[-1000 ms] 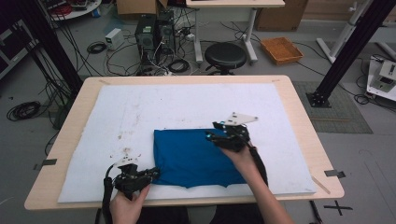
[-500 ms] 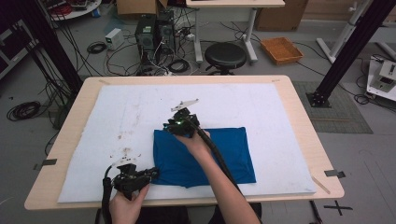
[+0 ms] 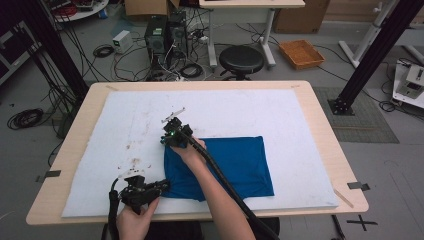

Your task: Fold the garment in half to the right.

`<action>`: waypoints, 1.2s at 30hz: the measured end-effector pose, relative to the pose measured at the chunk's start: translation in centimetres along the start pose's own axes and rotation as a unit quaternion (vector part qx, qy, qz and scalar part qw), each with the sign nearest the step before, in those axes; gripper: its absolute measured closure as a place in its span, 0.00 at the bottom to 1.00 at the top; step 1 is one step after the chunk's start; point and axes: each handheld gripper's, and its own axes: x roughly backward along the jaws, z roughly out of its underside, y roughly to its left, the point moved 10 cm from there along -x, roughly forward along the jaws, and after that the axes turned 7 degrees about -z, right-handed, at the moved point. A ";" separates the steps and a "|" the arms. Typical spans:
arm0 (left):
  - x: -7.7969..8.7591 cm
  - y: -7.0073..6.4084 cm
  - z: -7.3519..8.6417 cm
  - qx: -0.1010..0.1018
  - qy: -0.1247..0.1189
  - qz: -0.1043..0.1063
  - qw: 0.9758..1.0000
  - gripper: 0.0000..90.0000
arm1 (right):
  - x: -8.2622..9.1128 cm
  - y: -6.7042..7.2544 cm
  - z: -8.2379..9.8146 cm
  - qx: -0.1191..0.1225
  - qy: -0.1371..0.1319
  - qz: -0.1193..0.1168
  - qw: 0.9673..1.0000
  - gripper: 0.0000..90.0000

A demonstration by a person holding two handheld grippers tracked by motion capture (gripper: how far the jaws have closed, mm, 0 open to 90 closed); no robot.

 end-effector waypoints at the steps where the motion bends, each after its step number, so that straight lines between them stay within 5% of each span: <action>1: 0.0 0.0 0.0 -0.001 0.001 0.000 1.000 0.89 | -0.2 0.0 0.2 0.007 0.009 0.004 1.000 0.91; 8: 0.1 -0.1 0.0 0.000 0.003 0.009 1.000 0.92 | 0.5 0.1 -0.4 0.017 -0.007 -0.001 1.000 0.99; 14: 0.8 -1.4 -1.0 -0.014 -0.017 0.029 0.999 0.93 | 3.4 0.2 -1.6 0.021 -0.047 -0.018 0.998 0.99; 23: -0.6 -8.2 -3.3 -0.067 -0.020 0.086 0.994 0.94 | 9.9 -2.0 -1.4 0.000 -0.092 -0.049 0.995 0.99; 36: -6.0 -16.1 -4.0 -0.096 0.008 0.148 0.984 0.94 | 17.8 -7.5 3.5 -0.020 -0.103 -0.019 0.994 0.99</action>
